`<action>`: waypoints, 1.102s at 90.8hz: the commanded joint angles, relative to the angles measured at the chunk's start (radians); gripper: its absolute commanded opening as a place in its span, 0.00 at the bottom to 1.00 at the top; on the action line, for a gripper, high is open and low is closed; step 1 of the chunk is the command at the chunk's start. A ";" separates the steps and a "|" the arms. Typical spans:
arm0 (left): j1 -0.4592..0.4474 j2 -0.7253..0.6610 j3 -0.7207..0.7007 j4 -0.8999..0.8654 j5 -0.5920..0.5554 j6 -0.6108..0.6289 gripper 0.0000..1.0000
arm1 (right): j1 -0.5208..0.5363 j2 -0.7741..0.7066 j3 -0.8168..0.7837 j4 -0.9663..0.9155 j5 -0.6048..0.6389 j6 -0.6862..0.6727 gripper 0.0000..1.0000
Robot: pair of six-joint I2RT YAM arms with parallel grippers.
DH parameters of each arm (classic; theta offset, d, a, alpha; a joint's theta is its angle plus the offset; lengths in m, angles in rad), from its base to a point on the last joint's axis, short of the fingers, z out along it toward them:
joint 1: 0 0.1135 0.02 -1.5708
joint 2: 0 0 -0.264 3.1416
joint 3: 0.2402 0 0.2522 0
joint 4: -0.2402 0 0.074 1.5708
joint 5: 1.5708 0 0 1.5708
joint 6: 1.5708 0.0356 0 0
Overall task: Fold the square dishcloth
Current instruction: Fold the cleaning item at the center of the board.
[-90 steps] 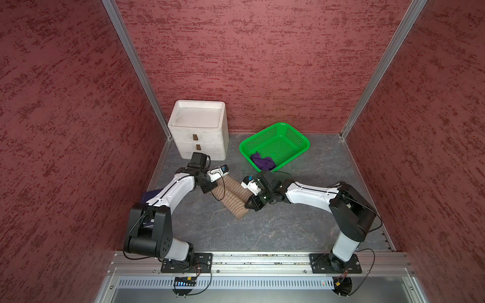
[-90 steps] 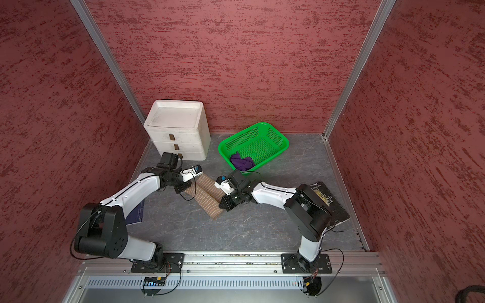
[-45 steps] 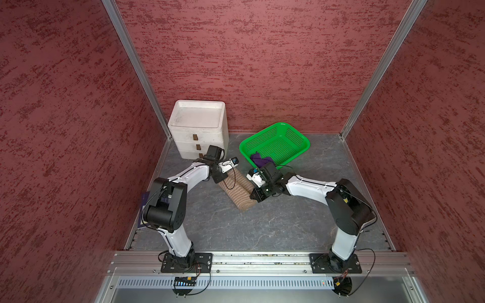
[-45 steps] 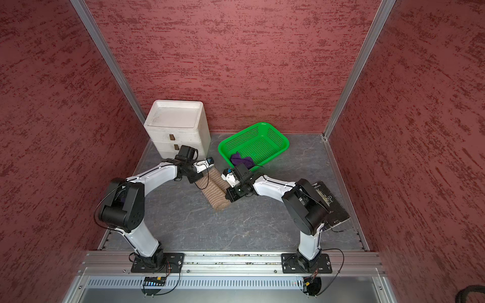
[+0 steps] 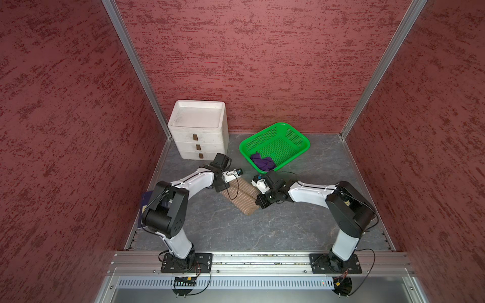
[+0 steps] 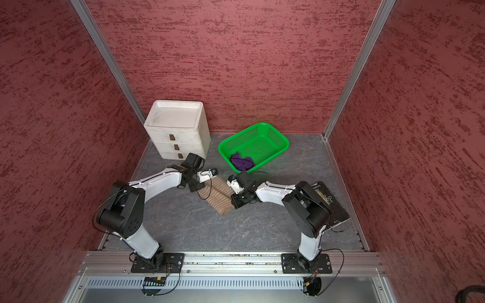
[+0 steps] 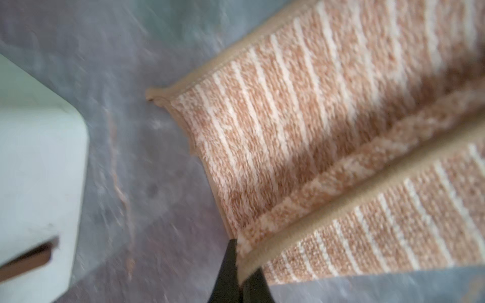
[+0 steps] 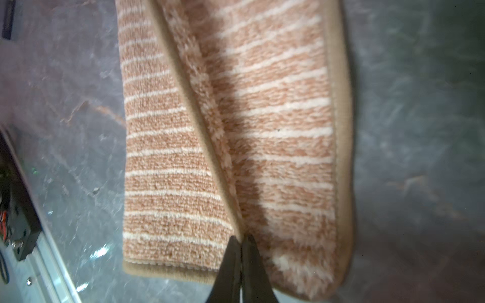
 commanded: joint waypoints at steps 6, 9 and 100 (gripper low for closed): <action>-0.006 -0.256 -0.159 -0.324 -0.089 0.053 0.00 | 0.129 -0.157 -0.054 -0.047 -0.056 0.022 0.00; -0.010 -0.306 -0.169 -0.367 -0.087 0.053 0.00 | 0.151 -0.187 -0.058 -0.060 -0.066 0.020 0.00; 0.117 0.280 0.198 0.004 -0.093 -0.025 0.00 | -0.020 0.198 0.331 -0.243 -0.036 -0.158 0.00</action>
